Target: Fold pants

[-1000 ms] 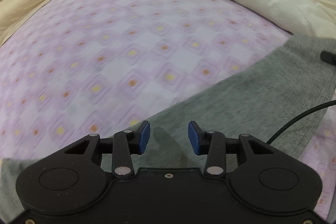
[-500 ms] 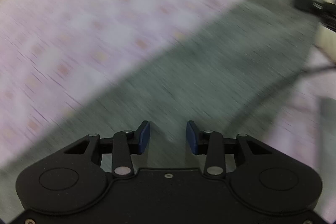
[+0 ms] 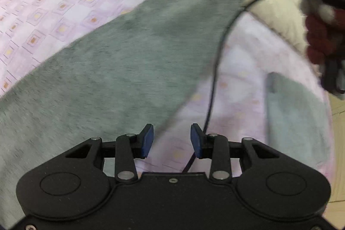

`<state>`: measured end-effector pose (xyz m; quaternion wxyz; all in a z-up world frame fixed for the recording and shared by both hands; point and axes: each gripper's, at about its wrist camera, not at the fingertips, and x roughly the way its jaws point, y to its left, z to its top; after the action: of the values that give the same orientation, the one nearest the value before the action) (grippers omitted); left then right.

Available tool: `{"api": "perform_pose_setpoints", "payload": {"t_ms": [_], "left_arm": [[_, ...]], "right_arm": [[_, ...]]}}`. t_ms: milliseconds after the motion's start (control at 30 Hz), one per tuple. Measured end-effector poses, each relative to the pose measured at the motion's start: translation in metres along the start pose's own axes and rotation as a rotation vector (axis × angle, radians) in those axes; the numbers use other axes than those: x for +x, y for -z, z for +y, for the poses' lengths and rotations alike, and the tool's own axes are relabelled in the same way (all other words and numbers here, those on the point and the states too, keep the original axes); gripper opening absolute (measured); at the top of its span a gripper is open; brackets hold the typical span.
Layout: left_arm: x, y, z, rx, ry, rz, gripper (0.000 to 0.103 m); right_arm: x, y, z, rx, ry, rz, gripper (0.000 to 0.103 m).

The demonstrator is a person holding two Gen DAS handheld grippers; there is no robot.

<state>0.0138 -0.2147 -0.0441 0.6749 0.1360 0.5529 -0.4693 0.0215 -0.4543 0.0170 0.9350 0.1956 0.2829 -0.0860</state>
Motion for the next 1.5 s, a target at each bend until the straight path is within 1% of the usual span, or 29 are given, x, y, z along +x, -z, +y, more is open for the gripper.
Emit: {"api": "perform_pose_setpoints", "payload": {"t_ms": [100,167,200,300,367,433,533,600,667,733,800,833,867,900,933,967,1000,1033,1067,1100,1133,1167,1200,1267,1333,1367,1433,1500], "left_arm": [[-0.013,0.013,-0.022,-0.018,0.056,-0.036,0.046],[-0.019,0.023,-0.034,-0.002,0.055,-0.063,0.046],[-0.024,0.031,-0.039,0.016,0.042,-0.079,0.047],[-0.038,0.058,-0.051,0.069,-0.081,-0.148,0.047],[-0.055,0.077,-0.052,0.093,-0.095,-0.224,0.047],[-0.075,0.086,-0.049,0.080,-0.101,-0.272,0.048],[-0.103,0.099,-0.040,0.047,-0.178,-0.354,0.048],[-0.121,0.104,-0.020,-0.008,-0.208,-0.394,0.048],[-0.131,0.106,-0.002,-0.070,-0.244,-0.420,0.048],[-0.140,0.111,0.022,-0.133,-0.308,-0.447,0.048],[-0.145,0.118,0.052,-0.216,-0.358,-0.459,0.048],[-0.148,0.121,0.066,-0.256,-0.377,-0.460,0.048],[-0.150,0.125,0.081,-0.301,-0.403,-0.462,0.048],[-0.149,0.128,0.093,-0.336,-0.426,-0.464,0.048],[-0.150,0.133,0.107,-0.372,-0.452,-0.464,0.048],[-0.150,0.136,0.120,-0.405,-0.471,-0.456,0.048],[-0.148,0.137,0.127,-0.432,-0.484,-0.450,0.048],[-0.146,0.139,0.138,-0.461,-0.492,-0.447,0.048],[-0.146,0.140,0.147,-0.484,-0.497,-0.445,0.048],[-0.145,0.143,0.151,-0.498,-0.500,-0.442,0.048],[-0.145,0.143,0.156,-0.511,-0.504,-0.440,0.048],[-0.144,0.141,0.160,-0.521,-0.503,-0.441,0.048],[-0.141,0.138,0.161,-0.531,-0.495,-0.443,0.050],[-0.140,0.135,0.164,-0.544,-0.467,-0.452,0.054],[-0.136,0.130,0.163,-0.533,-0.428,-0.458,0.060],[-0.130,0.124,0.161,-0.520,-0.411,-0.450,0.062],[-0.118,0.116,0.162,-0.505,-0.383,-0.431,0.066],[-0.104,0.109,0.164,-0.512,-0.342,-0.398,0.070]], "right_arm": [[-0.002,-0.001,0.015,-0.044,-0.002,0.006,0.013],[0.000,0.003,0.027,-0.076,0.000,0.015,0.013],[0.002,0.007,0.033,-0.088,-0.001,0.022,0.013],[0.009,0.019,0.052,-0.113,-0.021,0.039,0.013],[0.012,0.028,0.068,-0.150,-0.032,0.051,0.013],[0.016,0.036,0.085,-0.183,-0.053,0.061,0.013],[0.018,0.045,0.114,-0.236,-0.083,0.070,0.013],[0.019,0.052,0.136,-0.280,-0.106,0.069,0.013],[0.020,0.059,0.160,-0.314,-0.134,0.069,0.013],[0.024,0.069,0.185,-0.348,-0.174,0.076,0.013],[0.030,0.086,0.215,-0.421,-0.195,0.088,0.013],[0.036,0.097,0.231,-0.470,-0.182,0.104,0.013],[0.045,0.109,0.248,-0.526,-0.167,0.134,0.016],[0.055,0.122,0.263,-0.585,-0.166,0.189,0.017],[0.065,0.135,0.274,-0.634,-0.182,0.266,0.022],[0.071,0.145,0.282,-0.674,-0.202,0.321,0.028],[0.070,0.153,0.289,-0.736,-0.204,0.336,0.029],[0.065,0.156,0.294,-0.790,-0.200,0.311,0.029],[0.060,0.152,0.293,-0.796,-0.215,0.287,0.029],[0.055,0.144,0.288,-0.753,-0.237,0.282,0.030],[0.054,0.134,0.279,-0.683,-0.248,0.280,0.030],[0.054,0.124,0.267,-0.606,-0.243,0.265,0.031],[0.053,0.118,0.255,-0.542,-0.213,0.240,0.031],[0.050,0.107,0.229,-0.448,-0.109,0.182,0.031],[0.047,0.100,0.201,-0.369,0.002,0.145,0.031],[0.046,0.100,0.189,-0.329,0.042,0.133,0.031],[0.043,0.103,0.165,-0.219,0.099,0.107,0.031],[0.036,0.107,0.139,-0.089,0.127,0.073,0.031]]}}
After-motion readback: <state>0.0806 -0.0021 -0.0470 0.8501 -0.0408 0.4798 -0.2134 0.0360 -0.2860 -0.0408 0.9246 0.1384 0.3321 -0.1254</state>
